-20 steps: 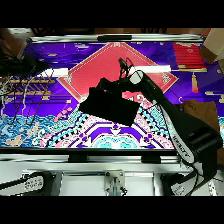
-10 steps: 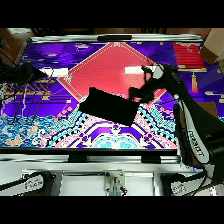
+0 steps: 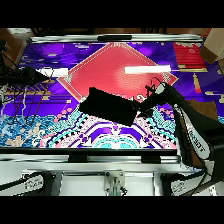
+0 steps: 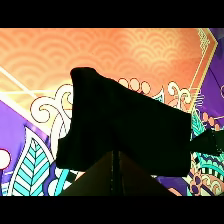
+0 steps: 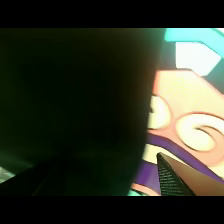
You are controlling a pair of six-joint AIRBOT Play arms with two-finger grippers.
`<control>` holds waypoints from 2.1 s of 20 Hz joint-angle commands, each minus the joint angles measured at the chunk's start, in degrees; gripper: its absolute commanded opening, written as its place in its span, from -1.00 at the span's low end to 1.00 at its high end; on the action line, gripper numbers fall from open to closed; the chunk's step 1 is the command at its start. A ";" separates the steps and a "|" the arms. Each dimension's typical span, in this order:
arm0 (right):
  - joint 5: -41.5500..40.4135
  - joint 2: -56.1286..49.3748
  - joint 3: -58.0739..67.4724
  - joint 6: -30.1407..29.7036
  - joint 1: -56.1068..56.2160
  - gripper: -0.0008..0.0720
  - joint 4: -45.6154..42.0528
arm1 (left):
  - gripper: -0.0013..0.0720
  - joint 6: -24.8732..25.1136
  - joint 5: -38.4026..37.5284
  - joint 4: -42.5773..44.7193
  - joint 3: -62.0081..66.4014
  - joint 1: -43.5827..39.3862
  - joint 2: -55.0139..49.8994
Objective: Fold the shirts.
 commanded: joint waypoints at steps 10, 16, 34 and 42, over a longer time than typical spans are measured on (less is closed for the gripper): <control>-2.40 10.51 12.66 -12.59 -11.06 -0.77 14.80 | -0.88 -0.37 -0.26 0.00 -0.02 0.02 0.04; 5.14 20.98 22.16 -2.03 -26.45 -0.77 2.36 | -0.88 -0.37 -0.26 -0.02 -0.02 0.02 0.04; 40.79 33.75 22.34 -1.95 -52.92 -0.77 -29.38 | -0.88 -0.31 -0.66 -0.04 -0.02 0.02 0.09; 38.16 44.98 -10.88 -5.79 -52.94 -0.77 -43.82 | -0.87 -0.31 -0.66 -0.02 -0.02 0.02 0.07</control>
